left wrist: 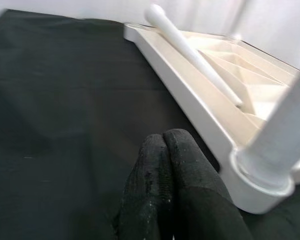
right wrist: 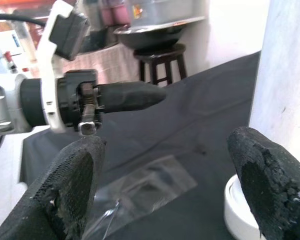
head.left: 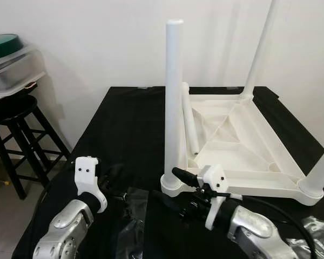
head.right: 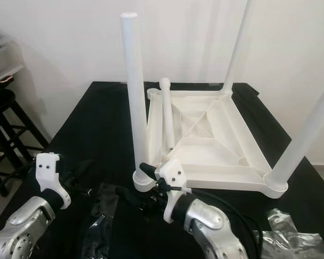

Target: Building children table

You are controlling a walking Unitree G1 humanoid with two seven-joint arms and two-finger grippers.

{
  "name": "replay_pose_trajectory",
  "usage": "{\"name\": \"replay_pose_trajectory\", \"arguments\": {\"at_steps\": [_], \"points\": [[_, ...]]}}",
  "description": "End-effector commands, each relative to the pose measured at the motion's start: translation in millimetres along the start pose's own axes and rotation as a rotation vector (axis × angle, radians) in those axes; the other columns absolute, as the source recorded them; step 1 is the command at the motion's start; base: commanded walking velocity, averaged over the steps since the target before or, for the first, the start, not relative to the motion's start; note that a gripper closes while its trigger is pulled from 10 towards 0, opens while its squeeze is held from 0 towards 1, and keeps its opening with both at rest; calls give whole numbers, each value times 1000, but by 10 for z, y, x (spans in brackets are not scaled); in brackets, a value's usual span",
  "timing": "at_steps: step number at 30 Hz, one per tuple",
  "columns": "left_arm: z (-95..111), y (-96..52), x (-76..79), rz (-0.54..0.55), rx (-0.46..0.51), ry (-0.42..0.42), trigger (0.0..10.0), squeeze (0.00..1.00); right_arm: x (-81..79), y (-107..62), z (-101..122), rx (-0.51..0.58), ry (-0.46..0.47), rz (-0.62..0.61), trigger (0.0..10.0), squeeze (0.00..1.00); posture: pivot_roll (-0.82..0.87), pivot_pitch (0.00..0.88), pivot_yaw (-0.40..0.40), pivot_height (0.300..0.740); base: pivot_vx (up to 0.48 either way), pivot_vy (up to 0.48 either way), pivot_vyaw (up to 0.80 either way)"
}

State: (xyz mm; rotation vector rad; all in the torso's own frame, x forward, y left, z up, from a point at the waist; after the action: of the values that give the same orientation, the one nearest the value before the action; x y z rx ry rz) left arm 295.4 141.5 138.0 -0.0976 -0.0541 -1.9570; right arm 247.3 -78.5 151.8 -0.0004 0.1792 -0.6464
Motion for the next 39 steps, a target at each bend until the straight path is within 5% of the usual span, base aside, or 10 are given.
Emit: {"name": "replay_pose_trajectory", "arguments": {"at_steps": [1,12,39], "points": [[21,-10,57,-30,19,18,10000,0,-58,-2,27,12,-4,37,10000,0,-120,0,18,740,0,0,0],[-10,-29,310,-191,17,-10,10000,0,-76,-15,-12,2,48,88,10000,0,-134,0,25,740,0,-200,0],[-82,-37,399,-265,7,15,10000,0,-19,50,-76,-13,60,115,10000,0,-124,0,11,740,0,-463,0]]}}
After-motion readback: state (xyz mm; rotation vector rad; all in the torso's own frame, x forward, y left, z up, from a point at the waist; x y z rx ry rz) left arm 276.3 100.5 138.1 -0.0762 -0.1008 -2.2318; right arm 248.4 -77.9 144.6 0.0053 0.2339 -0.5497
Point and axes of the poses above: a point about 5 cm out from each wrist's last joint towards the gripper, its own y axis pointing out of the wrist towards the gripper, its own z axis along the axis of the wrist's last joint, x = y × z, the point moved 4 cm from there along y, pointing out of the wrist towards the gripper, and after that the axes turned 6 degrees about y, right-handed, at the moved point
